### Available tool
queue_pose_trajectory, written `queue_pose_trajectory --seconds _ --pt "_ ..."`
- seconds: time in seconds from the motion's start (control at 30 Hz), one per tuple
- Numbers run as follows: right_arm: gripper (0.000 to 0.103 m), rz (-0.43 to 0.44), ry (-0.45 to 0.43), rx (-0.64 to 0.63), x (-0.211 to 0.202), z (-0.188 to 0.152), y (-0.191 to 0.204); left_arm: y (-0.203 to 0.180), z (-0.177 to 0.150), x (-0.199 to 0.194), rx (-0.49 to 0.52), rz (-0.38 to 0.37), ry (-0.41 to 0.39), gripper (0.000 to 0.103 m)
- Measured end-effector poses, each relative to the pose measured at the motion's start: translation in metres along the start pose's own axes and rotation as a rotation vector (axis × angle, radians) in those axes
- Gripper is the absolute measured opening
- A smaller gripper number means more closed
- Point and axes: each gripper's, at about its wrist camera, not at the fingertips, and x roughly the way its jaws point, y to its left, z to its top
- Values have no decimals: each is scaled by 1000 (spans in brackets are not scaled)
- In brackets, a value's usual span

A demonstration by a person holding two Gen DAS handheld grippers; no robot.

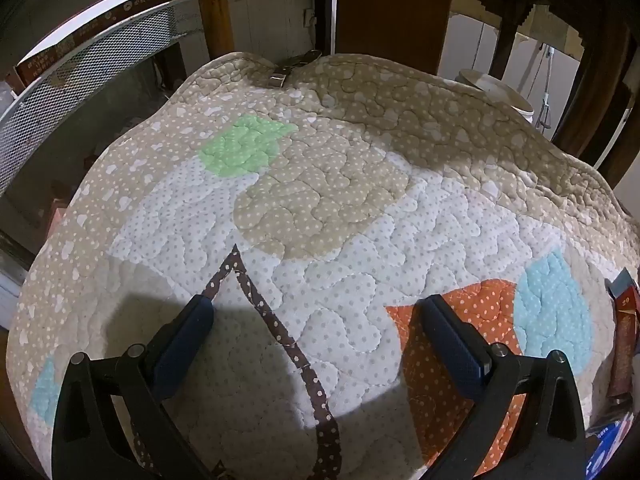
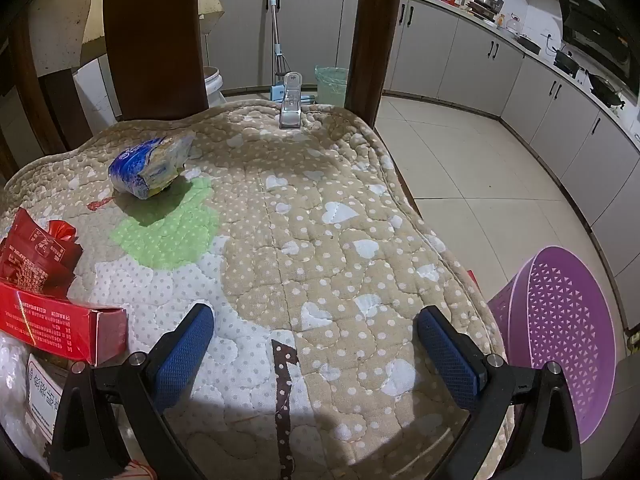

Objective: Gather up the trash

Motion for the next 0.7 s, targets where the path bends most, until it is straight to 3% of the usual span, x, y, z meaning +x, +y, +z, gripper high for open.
queue_pose_trajectory --seconds 0.23,0.4,0.57,0.7 --pt "103 0 0 0 0 0 0 2 -5 -15 19 -3 12 103" --pt "103 -2 0 -2 0 0 1 10 -23 -55 64 17 20 103" --pt "103 12 46 -5 -1 1 1 14 -49 -111 61 5 -37 103" --pt "103 44 78 -22 -11 -12 -4 -1 -66 -157 138 11 -126 103"
